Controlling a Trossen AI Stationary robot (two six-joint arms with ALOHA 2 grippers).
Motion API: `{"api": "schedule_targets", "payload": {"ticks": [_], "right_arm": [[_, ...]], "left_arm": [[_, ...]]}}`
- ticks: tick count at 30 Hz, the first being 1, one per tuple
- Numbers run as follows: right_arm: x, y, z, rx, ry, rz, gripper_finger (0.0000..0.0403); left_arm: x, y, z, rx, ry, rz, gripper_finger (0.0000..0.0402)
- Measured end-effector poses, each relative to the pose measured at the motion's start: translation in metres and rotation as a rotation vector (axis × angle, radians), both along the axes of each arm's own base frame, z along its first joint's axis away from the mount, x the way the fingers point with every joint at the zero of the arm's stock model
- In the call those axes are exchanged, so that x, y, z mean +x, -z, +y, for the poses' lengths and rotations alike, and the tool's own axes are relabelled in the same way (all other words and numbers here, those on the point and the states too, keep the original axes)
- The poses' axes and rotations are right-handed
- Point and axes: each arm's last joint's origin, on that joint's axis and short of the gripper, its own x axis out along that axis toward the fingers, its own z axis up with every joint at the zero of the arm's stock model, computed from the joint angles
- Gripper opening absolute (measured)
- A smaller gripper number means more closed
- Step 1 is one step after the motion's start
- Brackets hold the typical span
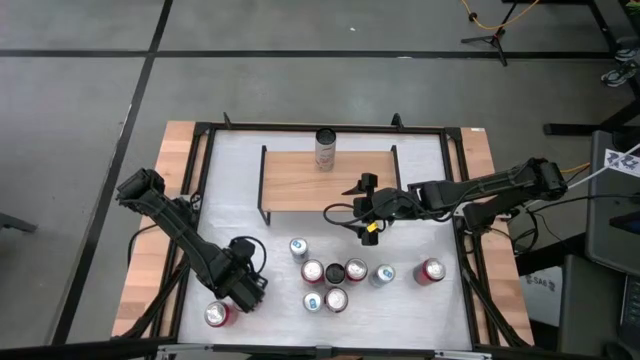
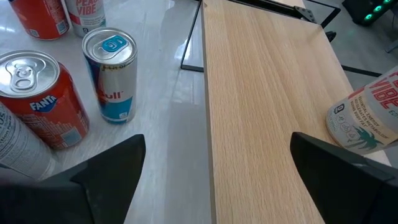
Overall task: Place canned beverage on shelf
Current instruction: Put the left white soda can on the shelf
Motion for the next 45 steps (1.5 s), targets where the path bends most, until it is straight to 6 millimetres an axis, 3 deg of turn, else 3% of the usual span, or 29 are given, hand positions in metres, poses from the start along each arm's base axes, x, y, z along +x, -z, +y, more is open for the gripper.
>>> {"api": "schedule_targets", "payload": {"ticks": [4,10,17,22,28,33,45], "right_arm": [[0.000,0.000,0.000,0.000,0.000,0.000,0.0392],[0.000,0.000,0.000,0.000,0.000,0.000,0.0392],[0.000,0.000,0.000,0.000,0.000,0.000,0.0392],[0.000,0.000,0.000,0.000,0.000,0.000,0.0392],[0.000,0.000,0.000,0.000,0.000,-0.001,0.0392],[0.000,0.000,0.000,0.000,0.000,-0.001,0.0392],[0.000,0.000,0.000,0.000,0.000,-0.001,0.0392]], "left_arm": [[-0.001,-0.001,0.001,0.000,0.004,0.002,0.0239],[-0.007,-0.016,0.011,-0.004,0.011,-0.001,0.0234],[-0.004,-0.070,0.035,-0.048,0.030,-0.066,0.0234],[0.011,-0.115,0.056,-0.093,0.059,-0.245,0.0234],[0.022,-0.153,0.093,0.010,0.093,-0.416,0.0234],[0.029,-0.164,0.128,0.105,0.179,-0.439,0.0234],[0.036,-0.163,0.210,0.161,0.419,-0.347,0.0234]]}}
